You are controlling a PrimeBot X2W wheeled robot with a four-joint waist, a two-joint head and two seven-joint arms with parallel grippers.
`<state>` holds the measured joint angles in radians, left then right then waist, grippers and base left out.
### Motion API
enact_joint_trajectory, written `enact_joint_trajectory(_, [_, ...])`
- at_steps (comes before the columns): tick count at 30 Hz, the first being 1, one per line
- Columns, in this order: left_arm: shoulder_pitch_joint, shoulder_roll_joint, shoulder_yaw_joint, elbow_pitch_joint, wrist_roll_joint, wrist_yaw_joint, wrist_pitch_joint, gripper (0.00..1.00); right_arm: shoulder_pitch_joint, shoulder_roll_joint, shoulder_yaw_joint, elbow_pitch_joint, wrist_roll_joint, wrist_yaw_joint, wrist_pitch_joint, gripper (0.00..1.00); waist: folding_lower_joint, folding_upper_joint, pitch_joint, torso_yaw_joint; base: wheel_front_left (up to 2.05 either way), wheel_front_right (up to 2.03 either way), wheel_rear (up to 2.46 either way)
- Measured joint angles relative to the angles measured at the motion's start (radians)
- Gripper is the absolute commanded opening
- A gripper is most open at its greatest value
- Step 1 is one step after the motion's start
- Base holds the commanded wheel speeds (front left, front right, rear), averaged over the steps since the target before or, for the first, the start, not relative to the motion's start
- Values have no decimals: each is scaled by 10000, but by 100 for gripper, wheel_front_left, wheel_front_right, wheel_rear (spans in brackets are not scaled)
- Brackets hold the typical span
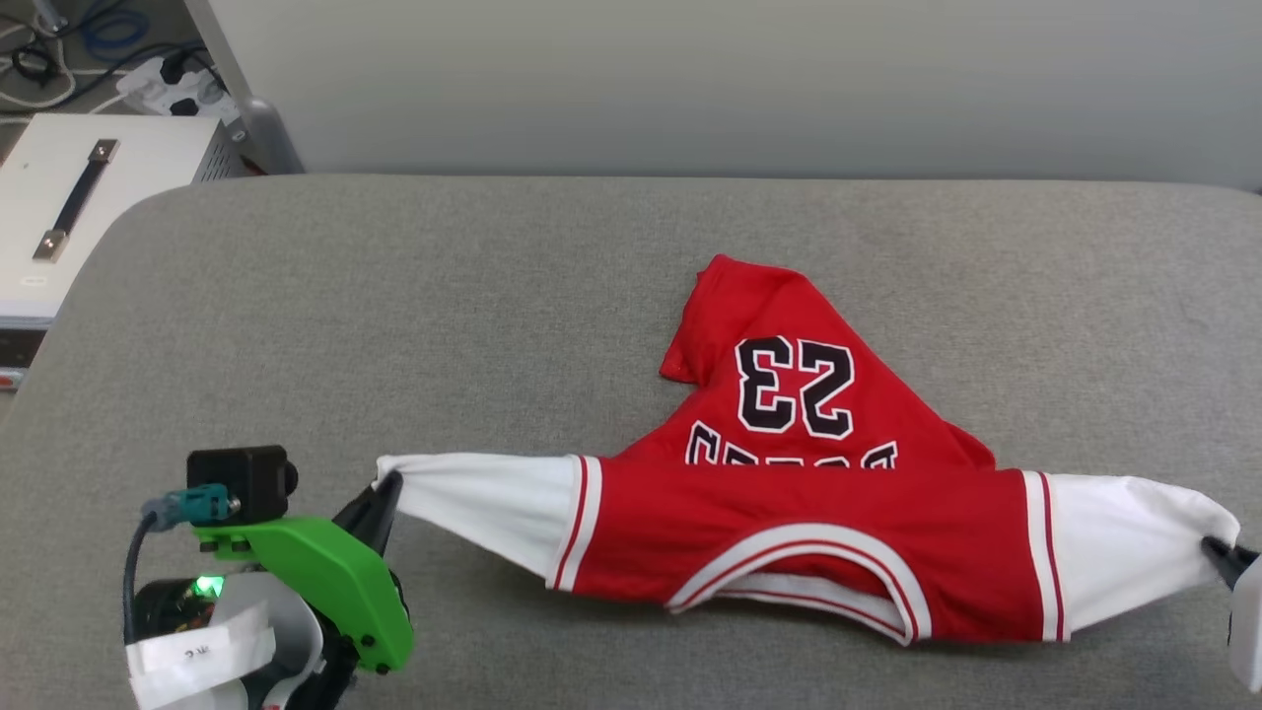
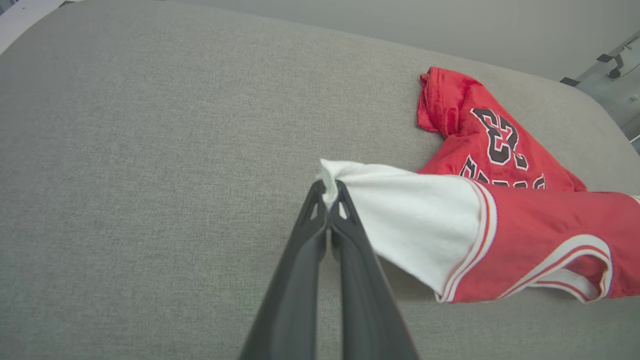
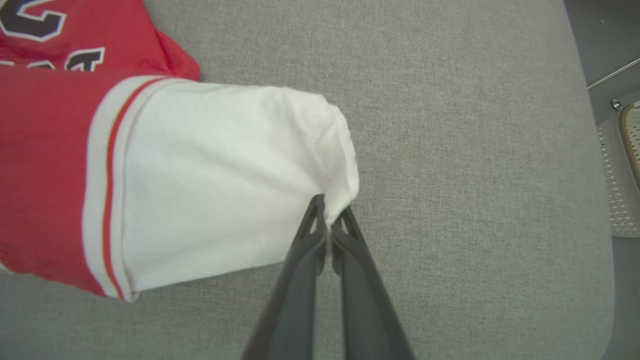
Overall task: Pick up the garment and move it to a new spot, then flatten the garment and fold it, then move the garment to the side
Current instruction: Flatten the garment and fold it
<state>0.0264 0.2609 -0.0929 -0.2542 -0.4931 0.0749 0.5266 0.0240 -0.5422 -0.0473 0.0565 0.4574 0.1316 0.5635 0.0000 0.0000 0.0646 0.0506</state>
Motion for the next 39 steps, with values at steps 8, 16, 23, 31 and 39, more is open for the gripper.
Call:
enact_joint_trajectory(8, [-1003, 466, 516, -677, -150, -182, -165, 0, -1340, -828, -345, -1407, 1174, 0, 320, 0, 0, 0, -676, -403, 0, 0, 0])
enact_joint_trajectory(16, [-2518, 1062, 1001, -1319, -454, -456, -2, 0, -3182, -1361, -259, -1758, 1622, 0, 397, 0, 0, 0, -1049, -759, 0, 0, 0])
enact_joint_trajectory(23, [-3993, 1377, 1292, -1413, -709, -633, 40, 0, -4639, -1664, -88, -1580, 1904, 0, 347, 0, 0, 0, -882, -842, 0, 0, 0])
enact_joint_trajectory(31, [-5771, 1871, 1406, -951, -874, -897, 146, 0, -6328, -1843, 232, -1099, 1996, 0, 115, 0, 0, 1, -175, -816, 0, 0, 0])
enact_joint_trajectory(39, [-8326, 2253, 1333, -180, -957, -1248, 59, 0, -8841, -1894, 704, -477, 1916, 0, -265, 0, 0, 0, 1047, -791, 0, 0, 0])
